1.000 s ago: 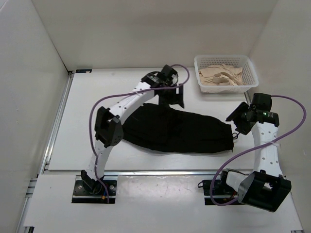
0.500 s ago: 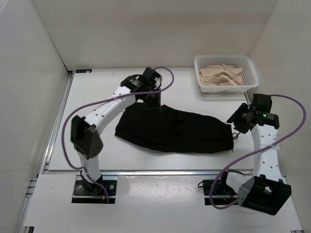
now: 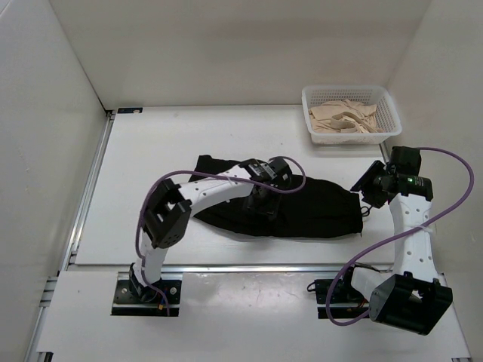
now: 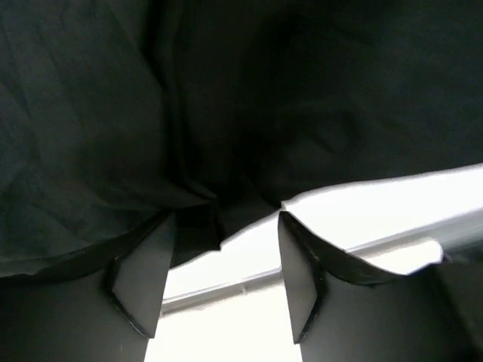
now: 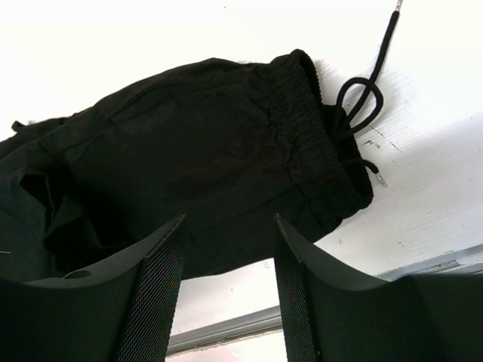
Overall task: Fold and stack the trousers
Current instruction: Fold the trousers
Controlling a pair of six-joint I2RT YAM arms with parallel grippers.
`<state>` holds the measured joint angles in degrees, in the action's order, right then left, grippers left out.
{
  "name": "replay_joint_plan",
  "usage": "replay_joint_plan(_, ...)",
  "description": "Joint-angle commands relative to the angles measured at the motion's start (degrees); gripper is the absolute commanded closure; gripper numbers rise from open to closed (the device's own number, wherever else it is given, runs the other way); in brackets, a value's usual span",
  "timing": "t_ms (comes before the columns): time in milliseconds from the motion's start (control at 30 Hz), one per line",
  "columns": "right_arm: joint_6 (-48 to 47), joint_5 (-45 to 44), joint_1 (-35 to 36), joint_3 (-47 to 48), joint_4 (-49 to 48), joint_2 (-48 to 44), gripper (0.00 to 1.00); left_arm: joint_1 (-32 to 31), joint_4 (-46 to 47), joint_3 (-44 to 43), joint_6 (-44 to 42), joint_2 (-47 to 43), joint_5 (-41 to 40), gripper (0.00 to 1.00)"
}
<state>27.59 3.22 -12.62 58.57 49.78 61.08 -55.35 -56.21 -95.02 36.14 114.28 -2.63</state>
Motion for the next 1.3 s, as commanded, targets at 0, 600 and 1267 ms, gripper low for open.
replay_joint_plan(0,-1.23,0.73,0.23,0.76,-0.56,-0.61,0.45,-0.8,-5.03,-4.38,3.67,0.07,-9.92,0.38)
replay_joint_plan(600,-1.23,0.12,0.76,0.77,-0.56,-0.08,0.45,-1.86,-5.33,0.62,1.13,-11.62,-4.49,0.9)
replay_joint_plan(1267,-2.63,7.31,4.86,1.82,-3.01,-1.31,0.88,18.15,-10.61,1.54,-7.48,-21.87,-2.76,0.46)
